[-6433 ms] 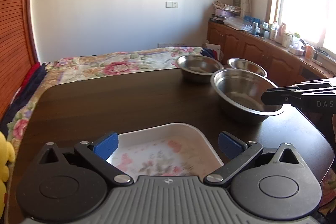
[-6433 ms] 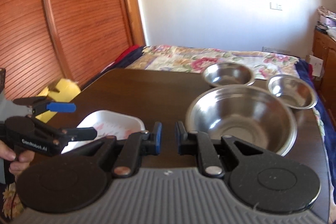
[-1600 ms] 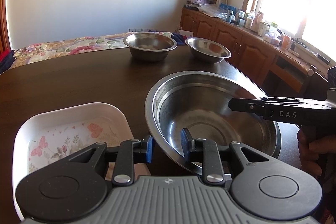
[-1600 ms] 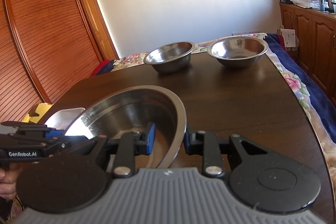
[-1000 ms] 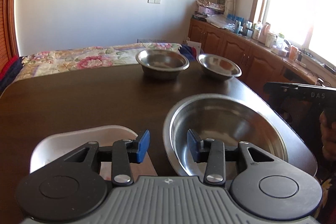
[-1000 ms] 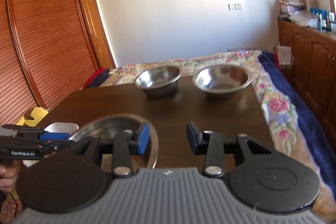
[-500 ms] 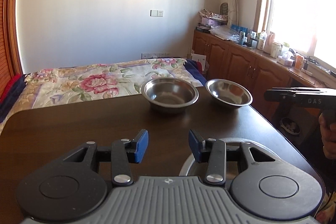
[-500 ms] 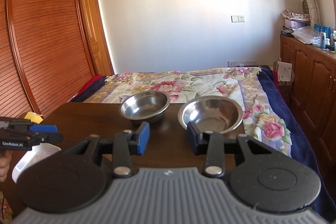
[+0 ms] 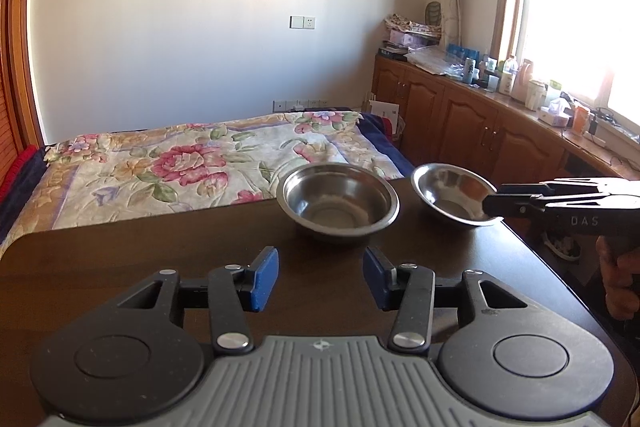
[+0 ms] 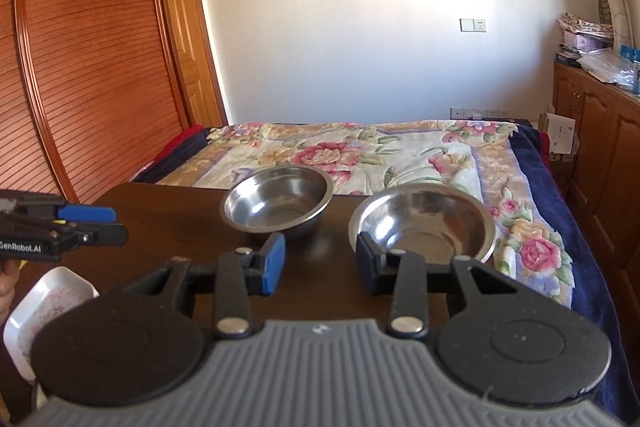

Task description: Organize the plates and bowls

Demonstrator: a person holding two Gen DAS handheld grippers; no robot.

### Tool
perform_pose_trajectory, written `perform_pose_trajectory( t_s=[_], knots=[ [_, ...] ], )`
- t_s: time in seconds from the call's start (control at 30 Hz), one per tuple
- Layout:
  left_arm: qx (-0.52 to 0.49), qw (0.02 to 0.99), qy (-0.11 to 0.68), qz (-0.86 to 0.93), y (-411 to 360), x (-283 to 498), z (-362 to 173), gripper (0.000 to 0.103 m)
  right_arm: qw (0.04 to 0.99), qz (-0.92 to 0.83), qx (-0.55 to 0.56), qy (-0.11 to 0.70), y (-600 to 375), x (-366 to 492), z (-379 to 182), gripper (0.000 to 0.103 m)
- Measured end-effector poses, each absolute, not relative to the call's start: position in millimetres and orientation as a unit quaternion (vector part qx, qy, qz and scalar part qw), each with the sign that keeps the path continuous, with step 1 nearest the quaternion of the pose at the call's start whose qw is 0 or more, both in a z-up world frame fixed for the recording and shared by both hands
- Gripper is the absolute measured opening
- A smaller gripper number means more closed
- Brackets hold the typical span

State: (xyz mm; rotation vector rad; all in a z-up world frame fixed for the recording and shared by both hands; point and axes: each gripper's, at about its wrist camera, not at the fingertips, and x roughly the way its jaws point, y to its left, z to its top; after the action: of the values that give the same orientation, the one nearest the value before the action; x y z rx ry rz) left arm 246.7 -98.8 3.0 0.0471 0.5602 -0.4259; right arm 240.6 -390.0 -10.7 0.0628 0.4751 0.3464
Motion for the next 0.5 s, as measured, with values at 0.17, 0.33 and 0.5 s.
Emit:
perform_pose_trajectory(
  t_s=[0.17,0.33,0.5],
  knots=[
    [0.032,0.940,0.271,-0.205,-107.3,267.7,5.5,0.052,0.953,0.181,0.030,0.240,-385.0,260.0,-9.0,0.040],
    [0.024,0.942,0.269,-0.198,-110.6,290.1,5.7,0.052,0.949,0.197,0.026,0.247,-376.0,279.3,-6.4,0.039],
    [0.014,0.937,0.287,-0.198,-115.6,315.3,-4.9,0.045,0.943,0.203,0.016,0.263,-368.0,295.3,-11.0,0.037]
  ],
)
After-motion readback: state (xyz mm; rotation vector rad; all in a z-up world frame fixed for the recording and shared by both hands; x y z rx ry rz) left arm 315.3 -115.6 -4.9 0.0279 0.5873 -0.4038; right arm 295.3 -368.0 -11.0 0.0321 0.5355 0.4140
